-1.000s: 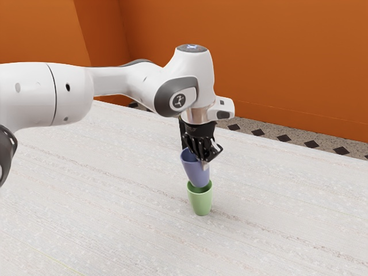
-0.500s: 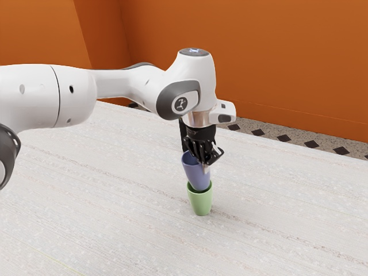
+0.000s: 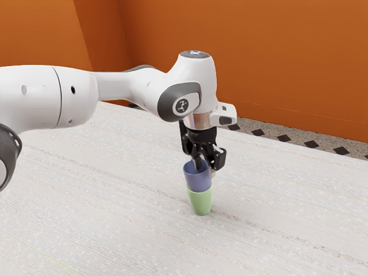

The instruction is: Place the left cup onto the right cup

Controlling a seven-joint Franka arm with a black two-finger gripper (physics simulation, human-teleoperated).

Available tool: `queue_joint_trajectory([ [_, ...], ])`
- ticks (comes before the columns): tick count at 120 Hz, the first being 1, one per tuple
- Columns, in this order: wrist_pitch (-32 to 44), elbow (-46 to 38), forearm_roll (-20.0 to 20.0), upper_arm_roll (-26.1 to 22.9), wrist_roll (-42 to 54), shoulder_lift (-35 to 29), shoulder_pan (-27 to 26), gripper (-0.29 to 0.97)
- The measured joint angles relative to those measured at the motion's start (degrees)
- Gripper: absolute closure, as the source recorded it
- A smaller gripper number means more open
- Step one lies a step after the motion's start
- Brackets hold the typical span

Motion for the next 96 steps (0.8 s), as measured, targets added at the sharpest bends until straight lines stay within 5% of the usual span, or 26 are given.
queue_joint_trajectory([
  [40, -0.6, -4.2, -0.1, 0.1, 0.4, -9.0, 0.9, 0.1],
  [81, -9.6, -5.0, -1.9, 0.8, 1.5, -19.5, 10.1, 0.04],
  [96, -13.7, -3.1, -2.8, 5.2, 3.0, -21.1, 10.8, 0.04],
])
